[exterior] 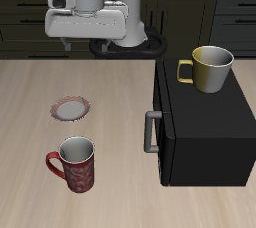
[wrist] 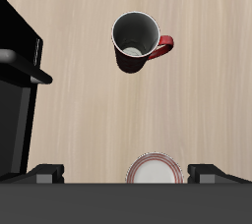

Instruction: Place the red mug on the plate

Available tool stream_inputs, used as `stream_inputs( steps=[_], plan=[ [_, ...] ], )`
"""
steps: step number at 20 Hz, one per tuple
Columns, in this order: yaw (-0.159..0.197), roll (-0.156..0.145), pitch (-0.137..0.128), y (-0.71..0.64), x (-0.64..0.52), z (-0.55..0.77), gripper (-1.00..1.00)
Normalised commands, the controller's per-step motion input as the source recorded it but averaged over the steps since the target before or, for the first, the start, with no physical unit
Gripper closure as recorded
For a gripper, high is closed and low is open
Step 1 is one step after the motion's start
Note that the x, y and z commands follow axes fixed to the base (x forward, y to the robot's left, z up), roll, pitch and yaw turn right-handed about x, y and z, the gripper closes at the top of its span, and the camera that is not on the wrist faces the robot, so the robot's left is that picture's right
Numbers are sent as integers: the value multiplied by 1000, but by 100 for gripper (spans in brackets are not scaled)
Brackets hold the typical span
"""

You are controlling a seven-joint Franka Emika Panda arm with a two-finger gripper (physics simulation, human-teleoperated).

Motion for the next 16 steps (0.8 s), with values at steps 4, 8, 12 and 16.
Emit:
stream_inputs(
  steps=[4, 8, 12, 16],
  plan=[
    [20, -6, 1, -119, 452, 67, -100],
    [31, -18, 6, -64, 395, -18, -100],
    [20, 13, 28, -38, 498, -48, -100],
    [73, 58, 35, 99, 401, -117, -100]
  ],
)
